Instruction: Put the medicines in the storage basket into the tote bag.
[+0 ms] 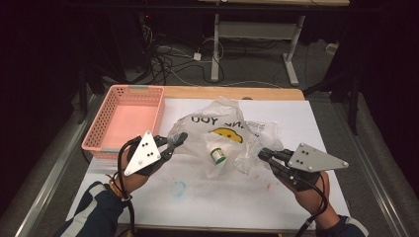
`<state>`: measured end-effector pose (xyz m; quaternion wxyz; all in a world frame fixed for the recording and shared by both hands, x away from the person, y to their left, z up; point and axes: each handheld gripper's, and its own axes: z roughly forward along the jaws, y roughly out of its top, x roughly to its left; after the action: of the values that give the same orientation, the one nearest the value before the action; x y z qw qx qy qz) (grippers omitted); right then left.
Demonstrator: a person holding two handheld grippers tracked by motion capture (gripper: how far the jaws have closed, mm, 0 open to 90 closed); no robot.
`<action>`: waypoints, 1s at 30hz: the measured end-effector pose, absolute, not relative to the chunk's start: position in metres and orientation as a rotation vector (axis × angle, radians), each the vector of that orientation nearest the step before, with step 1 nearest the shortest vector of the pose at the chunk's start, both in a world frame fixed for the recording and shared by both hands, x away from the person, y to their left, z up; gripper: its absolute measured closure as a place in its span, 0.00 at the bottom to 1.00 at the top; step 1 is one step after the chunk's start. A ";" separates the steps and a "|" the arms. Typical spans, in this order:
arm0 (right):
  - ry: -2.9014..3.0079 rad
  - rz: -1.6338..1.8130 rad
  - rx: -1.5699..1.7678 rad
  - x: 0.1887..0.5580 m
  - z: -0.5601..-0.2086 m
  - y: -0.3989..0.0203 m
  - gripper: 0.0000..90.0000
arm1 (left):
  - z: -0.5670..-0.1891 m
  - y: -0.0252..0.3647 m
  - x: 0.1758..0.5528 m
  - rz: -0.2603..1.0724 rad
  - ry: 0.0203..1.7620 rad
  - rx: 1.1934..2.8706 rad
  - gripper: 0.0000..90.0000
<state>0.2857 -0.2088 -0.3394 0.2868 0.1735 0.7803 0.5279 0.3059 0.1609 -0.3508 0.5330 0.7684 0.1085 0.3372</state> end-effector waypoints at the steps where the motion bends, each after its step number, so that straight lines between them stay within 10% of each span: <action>1: 2.080 1.412 0.452 0.286 -0.337 -0.207 1.00 | -0.348 0.160 0.305 0.803 0.255 1.830 0.97; 30: 2.024 1.414 0.814 0.436 -0.292 -0.176 1.00 | -0.296 0.100 0.450 0.738 0.527 1.779 0.96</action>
<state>0.4361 -0.1763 -0.2917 0.2678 0.3016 0.7501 0.5241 0.4498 0.1003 -0.2960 0.5416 0.7489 0.2217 0.3108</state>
